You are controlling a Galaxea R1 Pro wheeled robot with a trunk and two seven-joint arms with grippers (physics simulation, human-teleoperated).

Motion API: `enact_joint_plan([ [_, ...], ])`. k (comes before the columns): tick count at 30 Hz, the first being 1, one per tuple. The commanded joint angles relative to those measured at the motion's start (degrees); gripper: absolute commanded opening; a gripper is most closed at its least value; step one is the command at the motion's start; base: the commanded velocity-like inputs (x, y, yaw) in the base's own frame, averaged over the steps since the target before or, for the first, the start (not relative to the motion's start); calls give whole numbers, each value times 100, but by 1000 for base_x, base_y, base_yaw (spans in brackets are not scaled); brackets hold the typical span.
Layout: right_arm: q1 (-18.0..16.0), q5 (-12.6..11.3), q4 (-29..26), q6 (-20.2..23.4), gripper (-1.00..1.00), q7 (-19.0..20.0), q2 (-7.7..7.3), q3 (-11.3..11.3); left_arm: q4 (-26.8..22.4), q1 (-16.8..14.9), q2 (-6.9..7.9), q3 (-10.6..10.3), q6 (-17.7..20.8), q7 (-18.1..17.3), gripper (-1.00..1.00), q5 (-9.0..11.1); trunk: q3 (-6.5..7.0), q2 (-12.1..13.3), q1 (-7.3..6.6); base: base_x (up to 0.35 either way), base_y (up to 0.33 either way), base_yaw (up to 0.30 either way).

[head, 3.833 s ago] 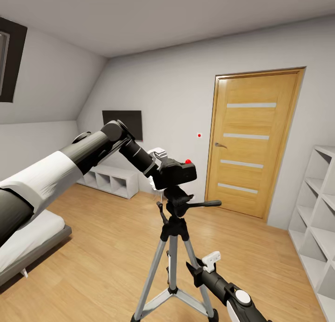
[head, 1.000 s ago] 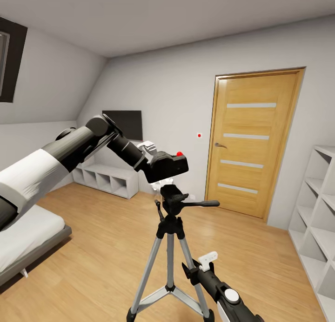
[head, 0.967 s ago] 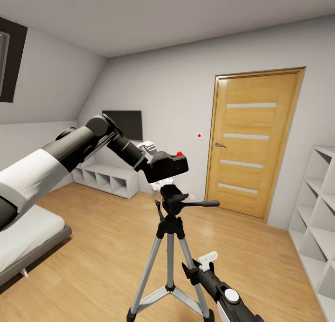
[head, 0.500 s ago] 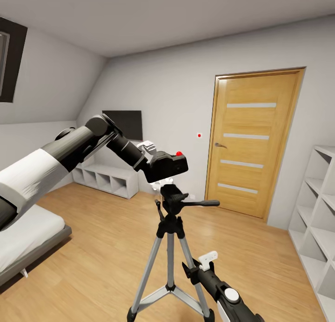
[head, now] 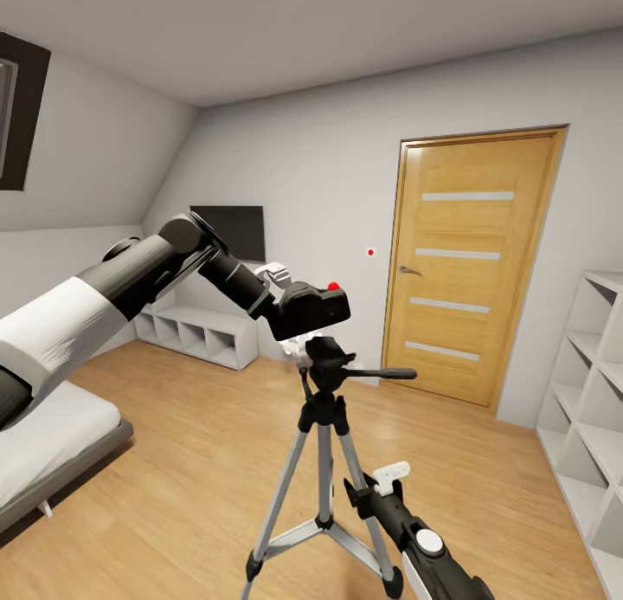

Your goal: Attach the digital camera to the camera tripod in the bedroom.

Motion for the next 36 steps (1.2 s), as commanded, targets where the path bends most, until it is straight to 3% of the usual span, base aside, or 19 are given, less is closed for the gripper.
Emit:
enact_joint_plan([
  [1, -7, 94, -6, -12, -100, -57, 2, 1, -5, -6, 6, -16, 45, -15, -100, 13, -2, -6, 2, 0, 0, 0],
  [24, -78, 94, 42, -14, -100, -136, 101, 1, -6, -6, 0, -16, 45, -15, -100, 13, -2, -6, 2, 0, 0, 0],
  [36, -86, 94, 393, -22, -100, -137, 133, 1, 1, -6, -42, -15, 45, -15, -100, 13, -2, -6, 2, 0, 0, 0],
])
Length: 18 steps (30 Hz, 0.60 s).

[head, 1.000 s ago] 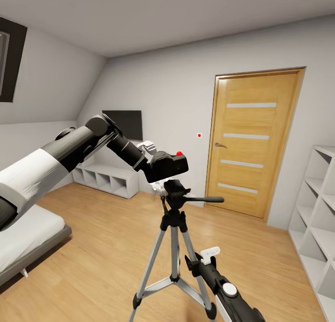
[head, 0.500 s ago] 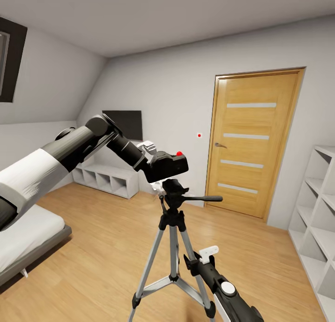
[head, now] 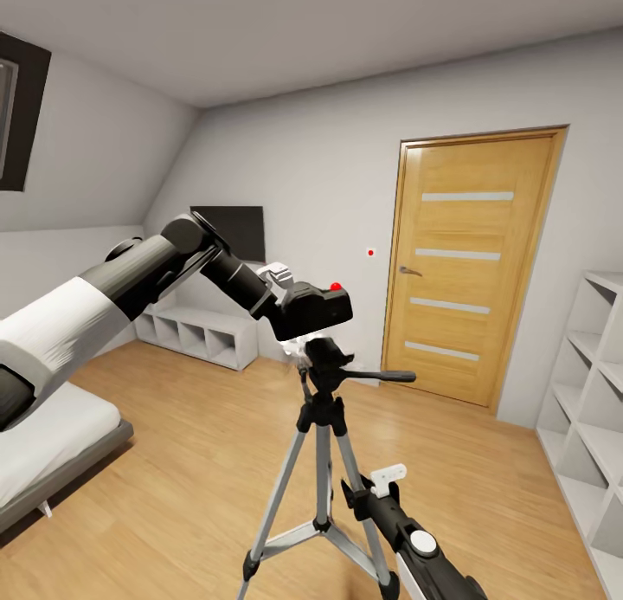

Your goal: Attach the digital camera to the camera tripod in the bedroom.

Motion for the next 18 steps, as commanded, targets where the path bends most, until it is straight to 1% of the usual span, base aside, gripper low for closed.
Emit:
enact_joint_plan([
  [1, -1, 74, 144, 1, -100, 20, 1, 48, -3, -8, 1, -16, 45, -15, -100, 14, -4, -1, 3, 0, 0, 0],
  [10, -3, 74, 191, -9, -100, 24, 9, 45, 13, -7, -125, -16, 45, -14, -100, 14, -4, -1, 3, 0, 0, 0],
  [18, -3, 74, 230, -16, -100, 25, 10, 48, 21, -7, -157, -22, 45, -10, -100, 14, -4, -1, 3, 0, 0, 0],
])
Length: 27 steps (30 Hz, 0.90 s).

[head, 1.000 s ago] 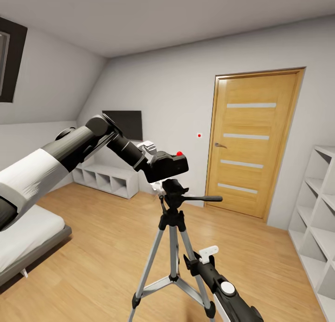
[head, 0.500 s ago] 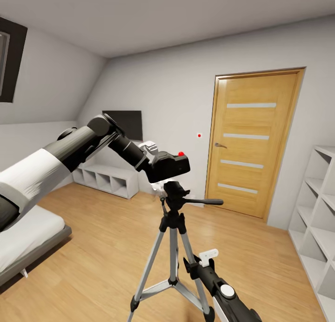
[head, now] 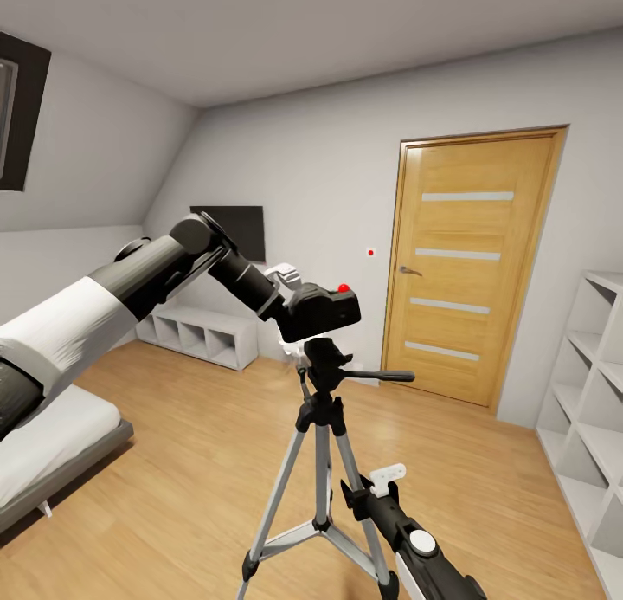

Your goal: Attach the digital camera to the camera tripod in the bedroom.

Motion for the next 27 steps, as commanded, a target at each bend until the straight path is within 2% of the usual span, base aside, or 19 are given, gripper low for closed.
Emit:
enact_joint_plan([
  [1, 0, 42, 247, -23, -100, 12, -1, 45, -3, -6, 5, -16, 44, -16, -100, 12, -4, -3, 3, 0, 0, 0],
  [27, -2, 42, 261, -33, -100, 13, -1, 49, -1, -5, 72, -83, 44, -20, -100, 6, -4, -3, 3, 0, 0, 0],
])
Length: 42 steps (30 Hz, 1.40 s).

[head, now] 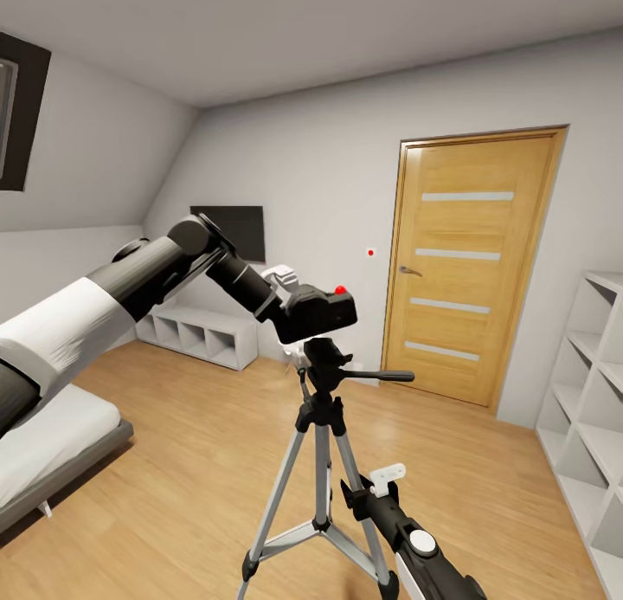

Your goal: Attach the digital camera to the camera tripod in the bedroom.

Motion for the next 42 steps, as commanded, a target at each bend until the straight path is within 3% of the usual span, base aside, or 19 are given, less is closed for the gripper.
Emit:
enact_joint_plan([
  [1, -1, 38, 257, -21, -100, 10, -1, 47, -3, -6, 3, -37, 45, -15, -100, 14, -4, -3, 3, 0, 0, 0],
  [15, -1, 38, 257, -22, -100, 10, -1, 49, -3, -6, -42, -109, 45, -14, -100, 16, -4, -3, 3, 0, 0, 0],
  [22, -1, 38, 257, -62, -100, 10, -1, 47, 15, -6, -238, -109, 45, -6, -100, 15, -4, -3, 3, 0, 0, 0],
  [34, -1, 38, 257, -178, -100, 10, -1, 47, 29, 2, -256, -123, 45, -6, -100, 11, -4, -3, 3, 0, 0, 0],
  [42, -1, 38, 257, -180, -100, 10, -1, 47, 32, 2, -250, -260, 45, -6, -100, 15, -4, -3, 3, 0, 0, 0],
])
